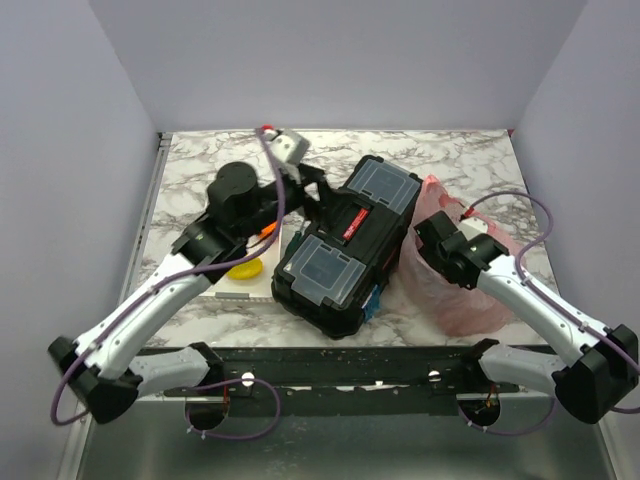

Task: Take the fake fruits out of the plastic bag
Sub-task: Take out the fake fruit from the plastic bag.

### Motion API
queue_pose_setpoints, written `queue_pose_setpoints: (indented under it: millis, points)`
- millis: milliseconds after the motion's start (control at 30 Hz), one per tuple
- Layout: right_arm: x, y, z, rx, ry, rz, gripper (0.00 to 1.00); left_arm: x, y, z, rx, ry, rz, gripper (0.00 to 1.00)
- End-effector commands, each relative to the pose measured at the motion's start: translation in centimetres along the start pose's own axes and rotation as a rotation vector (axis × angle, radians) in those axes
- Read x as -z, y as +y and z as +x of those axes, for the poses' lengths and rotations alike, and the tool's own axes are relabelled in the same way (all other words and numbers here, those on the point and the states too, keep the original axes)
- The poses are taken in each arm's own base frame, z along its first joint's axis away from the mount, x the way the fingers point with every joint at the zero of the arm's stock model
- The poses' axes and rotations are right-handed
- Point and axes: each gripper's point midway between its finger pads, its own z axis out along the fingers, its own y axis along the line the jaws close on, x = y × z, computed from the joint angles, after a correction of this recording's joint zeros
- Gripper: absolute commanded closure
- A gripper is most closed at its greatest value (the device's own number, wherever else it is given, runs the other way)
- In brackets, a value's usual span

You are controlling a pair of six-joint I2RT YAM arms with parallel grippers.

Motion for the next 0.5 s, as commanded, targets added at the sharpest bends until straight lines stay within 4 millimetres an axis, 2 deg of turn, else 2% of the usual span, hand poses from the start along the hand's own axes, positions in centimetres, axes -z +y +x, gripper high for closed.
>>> queue_pose_setpoints:
  millis: [0, 67, 133, 233, 333, 467]
  points:
    - [0.0, -2.8, 3.0, -0.098, 0.076, 0.042, 0.31, -4.1, -7.5, 1.6, 0.130, 0.089, 0.257, 0.03]
    - [0.2, -3.7, 3.2, -0.132, 0.070, 0.060, 0.29, -5.8, -9.5, 1.8, 0.128, 0.079, 0.302, 0.01]
    - [0.8, -4.2, 2.8, -0.164, 0.050, 0.069, 0.27, -7.4, -10.7, 2.1, 0.126, 0.073, 0.331, 0.01]
    - [1.2, -4.7, 2.3, -0.176, 0.025, 0.064, 0.14, -9.7, -11.6, 2.8, 0.130, 0.090, 0.346, 0.01]
    - [1.4, -5.2, 2.4, -0.168, 0.026, 0.081, 0.13, -12.0, -12.3, 3.4, 0.120, 0.120, 0.357, 0.01]
    - [1.7, -5.8, 2.2, -0.190, 0.001, 0.075, 0.13, -14.4, -12.2, 4.0, 0.142, 0.146, 0.333, 0.01]
